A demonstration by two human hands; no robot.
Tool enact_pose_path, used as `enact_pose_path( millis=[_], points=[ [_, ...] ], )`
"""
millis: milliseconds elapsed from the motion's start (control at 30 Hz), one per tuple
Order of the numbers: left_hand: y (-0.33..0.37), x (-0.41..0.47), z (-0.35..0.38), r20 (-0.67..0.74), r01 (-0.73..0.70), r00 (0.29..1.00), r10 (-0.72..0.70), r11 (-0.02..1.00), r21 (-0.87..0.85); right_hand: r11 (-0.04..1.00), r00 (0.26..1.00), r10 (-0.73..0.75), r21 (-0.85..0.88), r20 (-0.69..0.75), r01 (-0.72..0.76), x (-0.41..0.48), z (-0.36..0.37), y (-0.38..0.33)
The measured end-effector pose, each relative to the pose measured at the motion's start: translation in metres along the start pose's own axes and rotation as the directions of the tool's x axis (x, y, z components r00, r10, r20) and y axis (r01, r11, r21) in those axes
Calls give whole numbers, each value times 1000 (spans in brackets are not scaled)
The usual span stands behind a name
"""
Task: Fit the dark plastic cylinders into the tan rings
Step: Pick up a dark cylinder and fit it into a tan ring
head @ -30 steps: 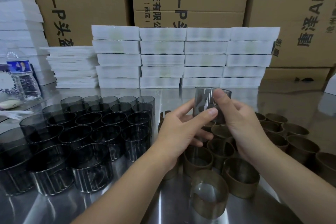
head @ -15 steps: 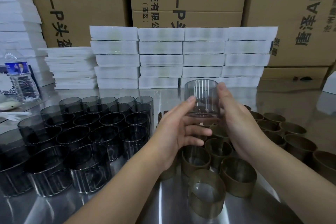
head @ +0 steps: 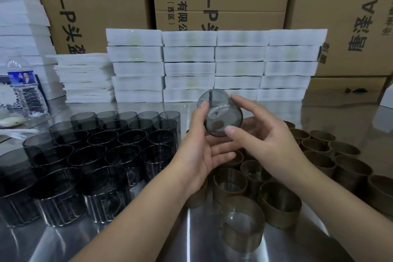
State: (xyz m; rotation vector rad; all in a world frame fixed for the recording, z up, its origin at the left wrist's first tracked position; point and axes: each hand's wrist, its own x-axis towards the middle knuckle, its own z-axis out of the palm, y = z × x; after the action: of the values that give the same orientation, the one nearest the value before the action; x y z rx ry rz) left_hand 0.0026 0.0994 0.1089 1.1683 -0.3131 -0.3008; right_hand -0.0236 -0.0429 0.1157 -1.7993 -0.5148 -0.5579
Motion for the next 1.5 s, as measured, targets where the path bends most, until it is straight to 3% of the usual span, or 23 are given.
enact_pose_path(
  millis=[433, 600, 700, 767, 967, 1500],
  points=[
    [-1, 0, 4, 121, 110, 985, -120, 990, 84, 990, 993, -115, -91, -32, 111, -3, 4, 2],
    [-3, 0, 7, 21, -45, 999, 44, 997, 61, 992, 994, -100, -80, -41, 96, -3, 6, 3],
    [-1, 1, 5, -119, -187, 972, 202, 974, 126, 989, 995, -92, -121, -41, 86, -4, 8, 3],
    [0, 2, 4, -140, -229, 958, 250, 962, 150, 986, 995, -89, -143, -40, 83, -5, 9, 3],
    [-3, -2, 3, -64, -179, 979, 193, 967, 180, 980, 988, -146, -145, -38, 139, -4, 7, 3],
    [-6, -3, 4, 67, -144, 989, 133, 968, 207, 997, 985, -83, -8, -151, 82, 0, 3, 1]
  ],
)
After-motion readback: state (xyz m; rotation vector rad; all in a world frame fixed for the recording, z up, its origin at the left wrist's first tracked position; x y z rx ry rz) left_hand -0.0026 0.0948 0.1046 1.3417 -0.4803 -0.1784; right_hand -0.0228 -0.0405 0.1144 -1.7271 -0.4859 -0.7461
